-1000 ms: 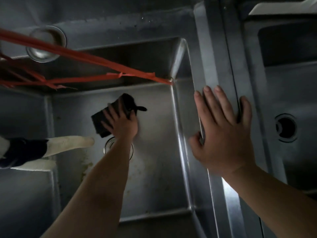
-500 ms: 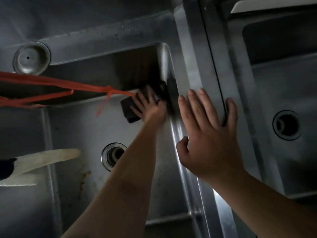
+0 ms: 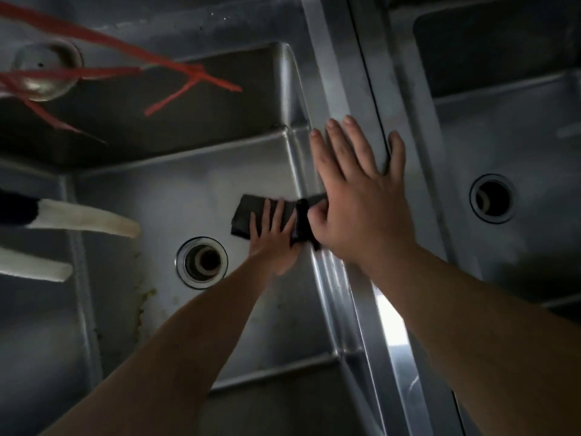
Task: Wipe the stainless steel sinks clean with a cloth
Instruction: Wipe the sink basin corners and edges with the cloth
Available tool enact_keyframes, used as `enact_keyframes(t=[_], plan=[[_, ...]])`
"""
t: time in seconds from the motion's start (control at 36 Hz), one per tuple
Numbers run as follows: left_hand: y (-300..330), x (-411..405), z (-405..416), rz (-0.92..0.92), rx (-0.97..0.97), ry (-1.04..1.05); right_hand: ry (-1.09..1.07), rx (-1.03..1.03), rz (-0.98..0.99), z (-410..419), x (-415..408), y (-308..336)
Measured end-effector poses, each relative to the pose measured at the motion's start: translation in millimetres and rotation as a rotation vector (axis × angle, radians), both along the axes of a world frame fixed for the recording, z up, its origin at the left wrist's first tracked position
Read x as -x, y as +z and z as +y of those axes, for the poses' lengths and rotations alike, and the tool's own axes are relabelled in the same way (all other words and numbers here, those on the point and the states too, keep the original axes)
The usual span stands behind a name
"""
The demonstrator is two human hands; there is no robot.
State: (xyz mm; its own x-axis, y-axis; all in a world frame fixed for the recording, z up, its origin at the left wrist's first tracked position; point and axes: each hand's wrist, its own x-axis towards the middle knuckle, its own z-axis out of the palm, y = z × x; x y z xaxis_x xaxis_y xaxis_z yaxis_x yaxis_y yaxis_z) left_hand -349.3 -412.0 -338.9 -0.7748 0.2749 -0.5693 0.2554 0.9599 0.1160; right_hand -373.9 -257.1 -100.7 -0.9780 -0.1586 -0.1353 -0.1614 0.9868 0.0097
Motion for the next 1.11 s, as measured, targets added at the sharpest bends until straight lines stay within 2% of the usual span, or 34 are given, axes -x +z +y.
enact_keyframes(t=[0.06,0.19,0.33,0.44,0.56,0.61,0.72,0.94,1.03,1.11], plan=[[5,-39,-5,-0.024,0.015,-0.099,0.006,-0.002,0.005,0,0,0],[28,-125,-31,0.029,-0.130,-0.391,0.014,0.012,0.009,-1,-5,2],[38,-158,-62,0.050,-0.127,-0.682,0.033,-0.036,-0.019,-3,-11,5],[43,-149,-65,0.067,-0.087,-0.707,0.003,-0.071,-0.072,-5,-37,7],[27,-132,-65,0.057,-0.113,-0.738,-0.040,0.013,-0.088,-17,-118,6],[22,-111,-63,0.082,-0.112,-0.661,0.001,0.039,-0.054,-17,-157,5],[24,-55,-51,0.126,-0.119,-0.364,0.056,0.000,0.019,-2,-190,3],[10,58,9,-0.083,-0.086,0.218,0.033,-0.081,0.059,-6,-192,-8],[1,65,18,-0.017,-0.068,0.307,0.034,-0.087,0.078,-5,-192,-11],[-1,55,14,0.022,-0.048,0.245,0.040,-0.096,0.064,-5,-192,-9]])
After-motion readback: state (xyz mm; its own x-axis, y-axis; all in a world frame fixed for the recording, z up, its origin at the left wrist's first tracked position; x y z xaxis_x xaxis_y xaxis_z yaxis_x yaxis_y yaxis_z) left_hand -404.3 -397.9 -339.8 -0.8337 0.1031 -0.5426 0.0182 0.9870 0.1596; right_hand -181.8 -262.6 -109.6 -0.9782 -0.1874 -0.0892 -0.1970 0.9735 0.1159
